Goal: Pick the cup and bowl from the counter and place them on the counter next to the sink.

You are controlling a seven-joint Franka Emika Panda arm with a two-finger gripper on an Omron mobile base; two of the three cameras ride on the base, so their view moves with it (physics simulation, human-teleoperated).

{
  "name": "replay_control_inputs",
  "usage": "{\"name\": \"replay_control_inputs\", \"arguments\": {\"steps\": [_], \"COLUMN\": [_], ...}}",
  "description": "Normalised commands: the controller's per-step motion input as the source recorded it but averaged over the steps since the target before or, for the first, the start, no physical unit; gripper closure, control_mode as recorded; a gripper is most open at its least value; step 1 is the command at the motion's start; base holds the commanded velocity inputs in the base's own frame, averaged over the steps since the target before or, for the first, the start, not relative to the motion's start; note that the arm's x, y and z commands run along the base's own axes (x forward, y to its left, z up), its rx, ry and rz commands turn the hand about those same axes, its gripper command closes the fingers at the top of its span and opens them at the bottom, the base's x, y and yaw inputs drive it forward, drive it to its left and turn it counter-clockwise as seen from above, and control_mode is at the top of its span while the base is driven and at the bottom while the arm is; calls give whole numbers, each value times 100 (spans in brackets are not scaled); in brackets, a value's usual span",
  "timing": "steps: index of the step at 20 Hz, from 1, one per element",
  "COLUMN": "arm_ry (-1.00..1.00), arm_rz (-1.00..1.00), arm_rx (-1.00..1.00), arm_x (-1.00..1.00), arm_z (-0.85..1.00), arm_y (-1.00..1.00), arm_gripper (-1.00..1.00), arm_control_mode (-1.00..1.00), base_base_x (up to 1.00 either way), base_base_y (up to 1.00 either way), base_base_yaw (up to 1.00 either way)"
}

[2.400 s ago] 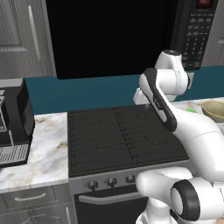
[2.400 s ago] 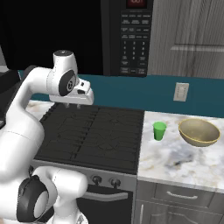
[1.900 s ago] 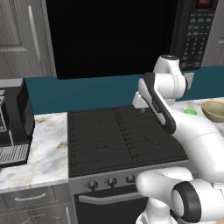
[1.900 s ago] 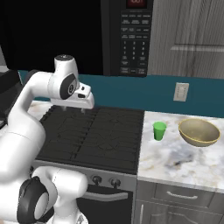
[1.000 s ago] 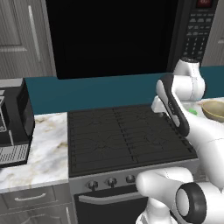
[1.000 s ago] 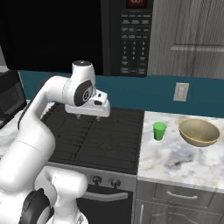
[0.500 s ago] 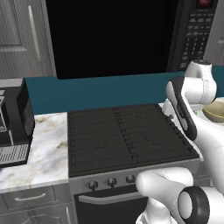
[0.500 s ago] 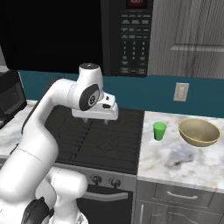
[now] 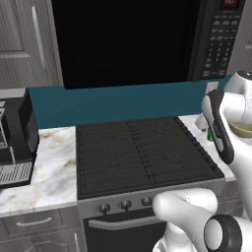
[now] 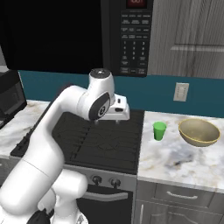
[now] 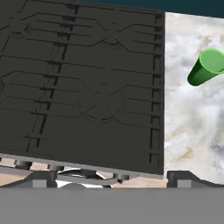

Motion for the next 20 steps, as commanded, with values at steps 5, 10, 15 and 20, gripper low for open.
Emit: {"name": "replay_control_inputs", "arguments": {"steps": [5, 10, 15, 20], "arm_ry": [-15, -1, 10, 21], "arm_rz": [7, 1, -4, -17], "arm_rx": [0, -3, -5, -2], "arm_x": [0, 0, 3, 14], "arm_z": [8, 1, 0, -8], "arm_y": [-37, -31, -15, -7], "arm_gripper": [-100, -100, -100, -100], "arm_control_mode": [-100, -100, -100, -100], "base_base_x": [0, 0, 0, 0], "base_base_y": [0, 0, 0, 0], "base_base_yaw": [0, 0, 0, 0]}}
